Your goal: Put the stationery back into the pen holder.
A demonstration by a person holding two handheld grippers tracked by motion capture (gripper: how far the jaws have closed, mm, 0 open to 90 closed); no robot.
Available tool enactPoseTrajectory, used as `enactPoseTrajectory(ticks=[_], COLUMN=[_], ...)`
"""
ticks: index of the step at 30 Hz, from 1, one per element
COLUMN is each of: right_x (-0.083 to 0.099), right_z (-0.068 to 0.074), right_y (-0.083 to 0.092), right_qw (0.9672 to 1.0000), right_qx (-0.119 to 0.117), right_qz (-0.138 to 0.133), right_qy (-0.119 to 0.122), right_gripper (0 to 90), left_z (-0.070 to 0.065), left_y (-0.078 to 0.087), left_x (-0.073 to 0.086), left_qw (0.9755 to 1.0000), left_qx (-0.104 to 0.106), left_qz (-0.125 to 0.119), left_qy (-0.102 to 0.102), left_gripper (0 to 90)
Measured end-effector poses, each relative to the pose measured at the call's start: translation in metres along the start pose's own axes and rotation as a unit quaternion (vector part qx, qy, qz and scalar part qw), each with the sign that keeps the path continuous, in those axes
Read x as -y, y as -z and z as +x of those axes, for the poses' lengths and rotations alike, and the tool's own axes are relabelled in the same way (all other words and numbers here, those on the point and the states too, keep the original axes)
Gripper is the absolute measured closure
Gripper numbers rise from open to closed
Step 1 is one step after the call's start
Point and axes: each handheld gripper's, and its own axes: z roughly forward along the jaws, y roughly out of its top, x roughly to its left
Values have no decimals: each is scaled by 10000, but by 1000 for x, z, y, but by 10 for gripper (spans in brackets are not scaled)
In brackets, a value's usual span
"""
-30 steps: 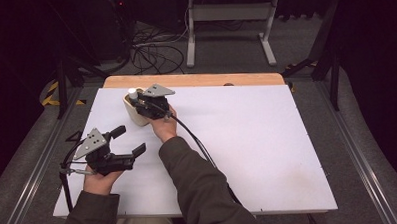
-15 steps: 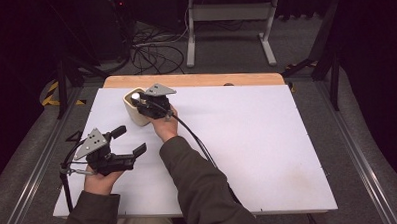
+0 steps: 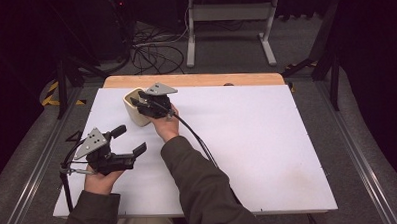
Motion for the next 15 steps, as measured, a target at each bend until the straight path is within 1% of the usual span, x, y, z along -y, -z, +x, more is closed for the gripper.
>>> enactPoseTrajectory(ticks=[5, 7, 9, 13, 15], right_x=[-4, -7, -9, -12, -12], right_z=[0, -1, -2, -5, -6], right_y=[9, 13, 18, 28, 31], right_qw=[10000, 9999, 9999, 9999, 9999], right_qx=[38, 18, 26, -7, -13], right_qz=[-8, -3, -39, -125, -119], right_qy=[73, 105, 134, 25, 32], right_gripper=[499, 482, 462, 416, 389], left_z=[2, 2, 3, 2, 2], left_y=[2, 3, 3, 3, 2], left_x=[-2, -2, -2, -1, -1], left_qw=[10000, 10000, 10000, 10000, 10000], left_qx=[-37, -56, -70, -80, -83], left_qz=[-22, -63, -58, -24, 7], left_qy=[-27, 20, 7, -15, -48], left_gripper=[43, 44, 44, 43, 43])
